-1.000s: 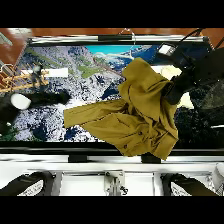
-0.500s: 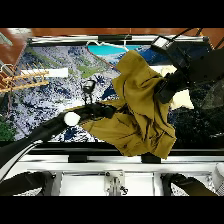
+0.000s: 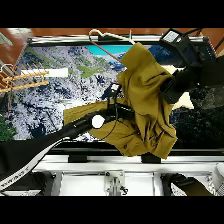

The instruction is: Fold the shirts.

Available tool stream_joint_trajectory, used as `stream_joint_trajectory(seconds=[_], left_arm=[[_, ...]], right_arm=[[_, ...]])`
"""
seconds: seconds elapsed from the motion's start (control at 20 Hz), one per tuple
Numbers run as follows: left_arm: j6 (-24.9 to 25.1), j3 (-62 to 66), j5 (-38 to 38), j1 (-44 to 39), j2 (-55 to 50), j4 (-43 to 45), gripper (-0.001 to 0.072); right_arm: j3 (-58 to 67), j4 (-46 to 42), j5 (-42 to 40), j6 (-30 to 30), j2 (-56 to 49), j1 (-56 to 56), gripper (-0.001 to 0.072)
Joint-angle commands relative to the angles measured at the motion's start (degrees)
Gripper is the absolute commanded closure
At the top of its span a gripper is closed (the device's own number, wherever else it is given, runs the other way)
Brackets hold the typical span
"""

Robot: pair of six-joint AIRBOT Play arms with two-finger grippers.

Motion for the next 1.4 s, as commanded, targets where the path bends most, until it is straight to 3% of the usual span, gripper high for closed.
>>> stream_joint_trajectory(seconds=[0.0,0.1,0.15,0.2,0.3,0.4,0.55,0.65,0.85,1.15,1.35], left_arm=[[-0.2,4.0,6.4,-2.0,-4.0,0.0,0.0152],[-0.2,4.9,8.5,-2.1,-5.6,0.0,0.0214],[-0.2,4.9,8.4,-2.0,-6.2,0.0,0.0298],[-0.2,4.9,7.6,-1.9,-6.5,0.0,0.0476],[0.0,4.9,3.3,-0.8,-5.9,0.0,0.0656],[0.0,4.9,-2.6,1.5,-4.3,0.0,0.0656],[3.8,4.9,-7.7,8.6,0.6,1.1,0.0656],[3.8,4.9,-8.9,14.8,4.3,1.1,0.0656],[3.7,5.1,-18.3,25.7,10.0,1.0,0.0656],[3.8,9.7,-19.1,37.0,11.3,1.0,0.0655],[3.8,13.3,-23.6,40.1,11.3,1.0,0.0655]], right_arm=[[0.0,-1.1,0.1,0.9,1.6,0.1,0.0627],[0.0,-0.9,0.1,1.8,2.0,0.1,0.0627],[0.0,-0.9,0.1,1.9,2.3,0.1,0.0627],[0.0,-1.0,0.1,1.9,2.5,0.1,0.0627],[0.0,-2.2,0.1,1.9,3.1,0.0,0.0627],[0.0,-3.3,0.2,2.1,3.1,0.0,0.0627],[0.0,-1.4,1.7,2.9,3.1,0.1,0.0627],[0.0,0.5,2.9,2.9,3.1,0.1,0.0627],[0.0,5.1,5.7,2.9,3.1,0.1,0.0627],[0.0,13.8,8.3,2.9,2.4,0.1,0.0627],[0.0,14.2,9.6,2.9,0.7,0.1,0.0627]])
